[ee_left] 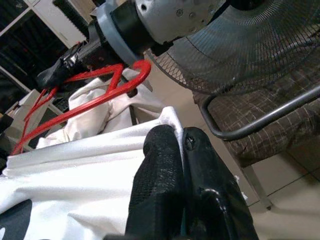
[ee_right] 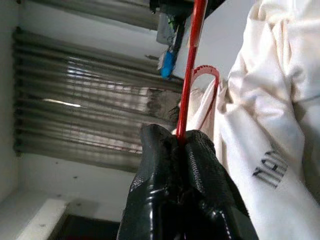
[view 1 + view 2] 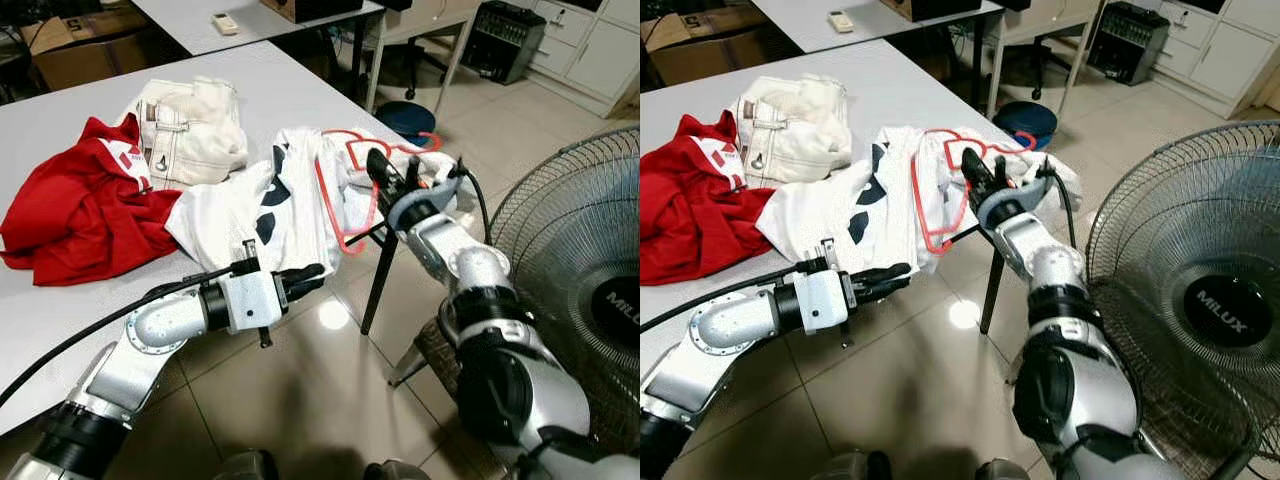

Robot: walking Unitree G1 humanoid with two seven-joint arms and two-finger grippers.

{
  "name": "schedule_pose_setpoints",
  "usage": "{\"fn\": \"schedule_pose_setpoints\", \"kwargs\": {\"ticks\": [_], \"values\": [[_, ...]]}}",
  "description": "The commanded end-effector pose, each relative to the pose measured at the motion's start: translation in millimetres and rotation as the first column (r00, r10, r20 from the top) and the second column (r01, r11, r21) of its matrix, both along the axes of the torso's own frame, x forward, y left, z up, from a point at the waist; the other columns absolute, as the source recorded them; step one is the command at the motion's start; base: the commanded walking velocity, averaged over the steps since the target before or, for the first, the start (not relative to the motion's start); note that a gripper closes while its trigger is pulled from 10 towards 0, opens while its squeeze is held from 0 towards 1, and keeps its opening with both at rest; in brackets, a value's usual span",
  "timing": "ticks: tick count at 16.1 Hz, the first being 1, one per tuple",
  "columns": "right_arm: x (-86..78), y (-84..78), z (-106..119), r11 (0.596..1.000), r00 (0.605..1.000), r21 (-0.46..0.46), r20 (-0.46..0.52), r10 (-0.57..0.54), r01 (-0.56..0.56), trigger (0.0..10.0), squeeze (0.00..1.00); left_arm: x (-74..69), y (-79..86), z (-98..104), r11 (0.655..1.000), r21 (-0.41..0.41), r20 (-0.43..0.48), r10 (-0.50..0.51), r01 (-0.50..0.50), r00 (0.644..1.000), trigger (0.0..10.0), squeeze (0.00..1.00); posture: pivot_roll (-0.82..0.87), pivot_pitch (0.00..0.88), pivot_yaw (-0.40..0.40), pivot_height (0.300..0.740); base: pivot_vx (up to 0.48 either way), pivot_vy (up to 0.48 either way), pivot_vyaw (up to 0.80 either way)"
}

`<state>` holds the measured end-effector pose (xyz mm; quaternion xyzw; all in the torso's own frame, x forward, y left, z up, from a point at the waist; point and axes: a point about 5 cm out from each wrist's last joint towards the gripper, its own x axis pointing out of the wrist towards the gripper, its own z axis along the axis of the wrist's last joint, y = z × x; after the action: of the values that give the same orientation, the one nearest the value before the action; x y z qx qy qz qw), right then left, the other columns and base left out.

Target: Hang hanger

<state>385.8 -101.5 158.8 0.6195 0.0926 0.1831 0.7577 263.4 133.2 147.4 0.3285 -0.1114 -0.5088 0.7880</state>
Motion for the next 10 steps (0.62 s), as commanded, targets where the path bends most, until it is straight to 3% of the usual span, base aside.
{"fn": "schedule_pose_setpoints", "kwargs": {"ticks": [1,4,10], "values": [[7.1,-3.3,14.4,0.997,0.996,-0.044,0.057,-0.062,0.065,10.0,0.00,-6.2,-10.4,0.7,0.998,0.003,-0.003,-0.067,0.067,0.998,0.0,0.00,-0.07,0.063,0.020,0.740,0.000,0.000,0.00],[8.3,3.0,17.2,0.996,0.996,-0.078,0.080,-0.046,0.053,10.0,0.00,-4.2,-7.8,5.1,0.998,-0.028,0.003,-0.049,0.049,0.999,0.0,0.00,-0.07,0.065,0.017,0.740,0.000,0.000,0.00],[7.7,-8.3,11.4,0.990,0.994,-0.122,0.092,-0.067,0.078,10.0,0.00,8.1,6.2,17.0,0.996,-0.075,0.049,0.047,-0.043,0.998,0.0,0.00,-0.07,0.065,0.017,0.740,0.000,0.000,0.00]]}}
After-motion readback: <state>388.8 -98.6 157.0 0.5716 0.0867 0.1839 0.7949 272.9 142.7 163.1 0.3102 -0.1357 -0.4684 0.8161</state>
